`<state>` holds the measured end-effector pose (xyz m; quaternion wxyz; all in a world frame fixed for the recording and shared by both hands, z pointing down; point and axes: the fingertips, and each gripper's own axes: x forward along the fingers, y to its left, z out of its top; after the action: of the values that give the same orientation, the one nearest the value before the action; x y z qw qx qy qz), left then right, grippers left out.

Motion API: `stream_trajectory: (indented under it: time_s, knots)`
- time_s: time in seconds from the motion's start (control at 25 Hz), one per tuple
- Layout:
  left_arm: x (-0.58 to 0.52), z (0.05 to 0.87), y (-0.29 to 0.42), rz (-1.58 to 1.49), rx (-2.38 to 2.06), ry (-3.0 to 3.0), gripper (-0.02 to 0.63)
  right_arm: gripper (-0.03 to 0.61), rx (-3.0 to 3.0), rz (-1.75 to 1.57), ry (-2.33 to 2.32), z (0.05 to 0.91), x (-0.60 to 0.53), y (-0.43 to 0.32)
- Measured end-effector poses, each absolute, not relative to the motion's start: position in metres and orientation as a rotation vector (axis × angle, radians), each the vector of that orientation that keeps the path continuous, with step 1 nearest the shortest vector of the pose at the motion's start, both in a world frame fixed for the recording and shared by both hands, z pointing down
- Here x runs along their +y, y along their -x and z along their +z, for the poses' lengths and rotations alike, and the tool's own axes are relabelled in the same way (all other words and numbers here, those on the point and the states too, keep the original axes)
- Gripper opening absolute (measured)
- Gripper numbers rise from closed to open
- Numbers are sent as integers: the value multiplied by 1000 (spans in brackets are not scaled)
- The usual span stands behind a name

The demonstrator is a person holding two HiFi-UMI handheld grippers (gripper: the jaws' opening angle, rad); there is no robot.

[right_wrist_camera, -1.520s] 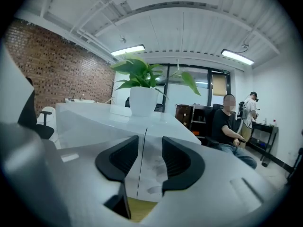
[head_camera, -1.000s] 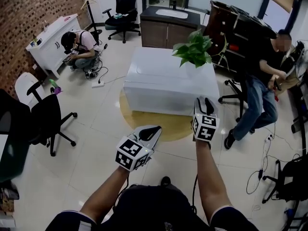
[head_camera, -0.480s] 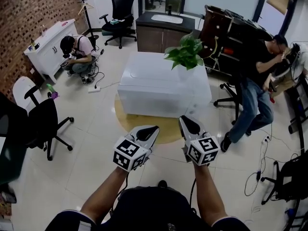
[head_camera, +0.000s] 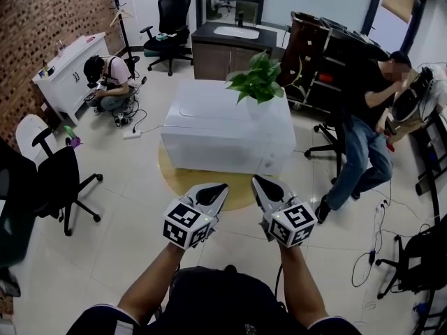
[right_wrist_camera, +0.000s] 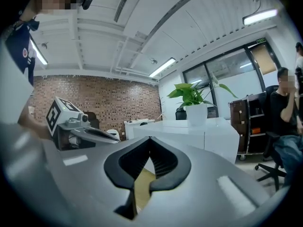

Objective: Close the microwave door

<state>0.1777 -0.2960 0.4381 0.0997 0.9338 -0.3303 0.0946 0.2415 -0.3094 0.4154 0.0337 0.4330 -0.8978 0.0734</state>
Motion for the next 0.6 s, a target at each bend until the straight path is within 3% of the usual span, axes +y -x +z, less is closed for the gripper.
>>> stream_trajectory:
  time_s: [0.6]
  knots:
    - [-295,433,-180,282,-1004,-2761,9,2,-2783,181,-1313,404,-311,-241]
